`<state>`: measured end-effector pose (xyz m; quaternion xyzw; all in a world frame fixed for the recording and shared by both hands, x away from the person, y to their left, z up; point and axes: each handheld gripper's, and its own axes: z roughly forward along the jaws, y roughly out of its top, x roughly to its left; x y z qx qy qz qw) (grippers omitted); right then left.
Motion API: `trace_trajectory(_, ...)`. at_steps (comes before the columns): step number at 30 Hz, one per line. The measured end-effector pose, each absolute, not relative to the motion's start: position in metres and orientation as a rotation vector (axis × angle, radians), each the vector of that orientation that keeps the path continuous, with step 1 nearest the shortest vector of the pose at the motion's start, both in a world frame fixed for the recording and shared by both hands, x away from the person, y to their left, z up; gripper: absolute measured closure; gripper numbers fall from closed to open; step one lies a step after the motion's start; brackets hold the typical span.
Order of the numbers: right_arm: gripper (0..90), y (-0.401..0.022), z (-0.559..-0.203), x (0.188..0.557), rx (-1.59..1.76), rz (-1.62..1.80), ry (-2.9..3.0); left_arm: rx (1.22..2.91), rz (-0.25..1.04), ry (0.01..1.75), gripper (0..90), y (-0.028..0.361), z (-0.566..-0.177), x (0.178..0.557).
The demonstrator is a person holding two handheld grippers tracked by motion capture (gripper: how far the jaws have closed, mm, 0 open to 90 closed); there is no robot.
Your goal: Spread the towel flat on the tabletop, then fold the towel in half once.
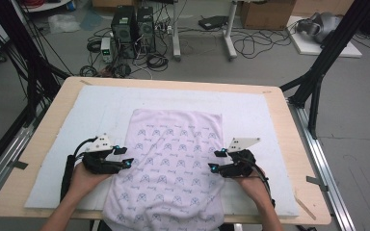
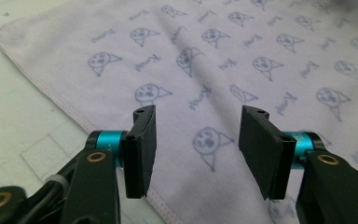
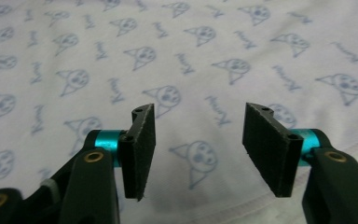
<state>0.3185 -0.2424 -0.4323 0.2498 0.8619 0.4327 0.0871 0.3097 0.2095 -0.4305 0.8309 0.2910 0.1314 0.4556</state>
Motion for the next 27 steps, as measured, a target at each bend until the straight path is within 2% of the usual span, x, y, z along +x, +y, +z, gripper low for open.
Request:
trace_trajectory(14,26.7,-0.237,-0.4318,0.3181,0.797,1.269,2.551,2.05,0.331,0.727,41.8,0.2079,-0.4299,0.3114)
trace_trajectory(27,24.8,-0.2363,-0.4314,0.3172,0.796,1.266,2.549,2.057,0.327,0.716,41.1,0.207,-0.4302,0.3112)
